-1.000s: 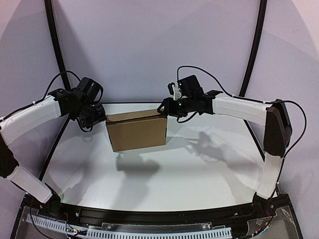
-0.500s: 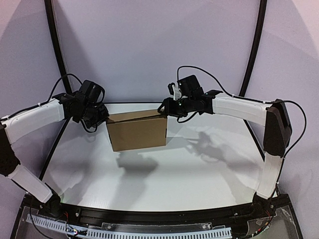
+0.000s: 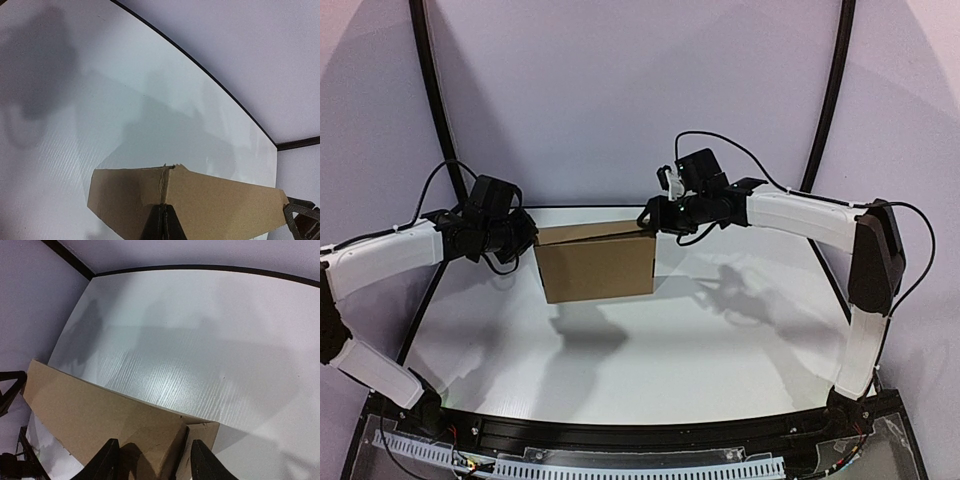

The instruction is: Fold the paper box

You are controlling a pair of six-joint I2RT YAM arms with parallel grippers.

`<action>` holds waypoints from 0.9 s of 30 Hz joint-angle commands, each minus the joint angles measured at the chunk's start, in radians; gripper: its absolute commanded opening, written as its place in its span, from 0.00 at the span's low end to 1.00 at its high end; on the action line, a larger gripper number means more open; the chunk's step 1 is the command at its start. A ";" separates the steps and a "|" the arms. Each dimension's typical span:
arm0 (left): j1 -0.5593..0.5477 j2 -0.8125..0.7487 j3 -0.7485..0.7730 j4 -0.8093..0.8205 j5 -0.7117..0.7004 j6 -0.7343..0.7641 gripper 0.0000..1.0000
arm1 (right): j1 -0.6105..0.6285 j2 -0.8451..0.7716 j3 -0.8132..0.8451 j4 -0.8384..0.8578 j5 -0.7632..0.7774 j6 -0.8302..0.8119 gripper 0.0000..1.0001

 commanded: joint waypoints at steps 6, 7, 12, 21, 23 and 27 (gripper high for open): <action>0.005 0.080 -0.090 -0.213 0.044 0.010 0.01 | -0.001 -0.005 0.133 -0.245 0.066 -0.087 0.53; 0.005 0.079 -0.090 -0.213 0.044 0.011 0.01 | -0.001 -0.005 0.137 -0.251 0.064 -0.087 0.52; 0.005 0.085 -0.088 -0.203 0.054 0.013 0.01 | -0.001 0.010 0.137 -0.263 0.024 -0.079 0.46; 0.005 0.093 -0.091 -0.195 0.067 0.012 0.01 | 0.000 0.041 0.157 -0.241 -0.008 -0.052 0.29; 0.005 0.093 -0.091 -0.193 0.070 0.011 0.01 | 0.000 0.041 0.155 -0.233 -0.016 -0.048 0.22; 0.005 0.098 -0.088 -0.190 0.077 0.010 0.01 | 0.005 0.039 0.143 -0.227 -0.023 -0.037 0.14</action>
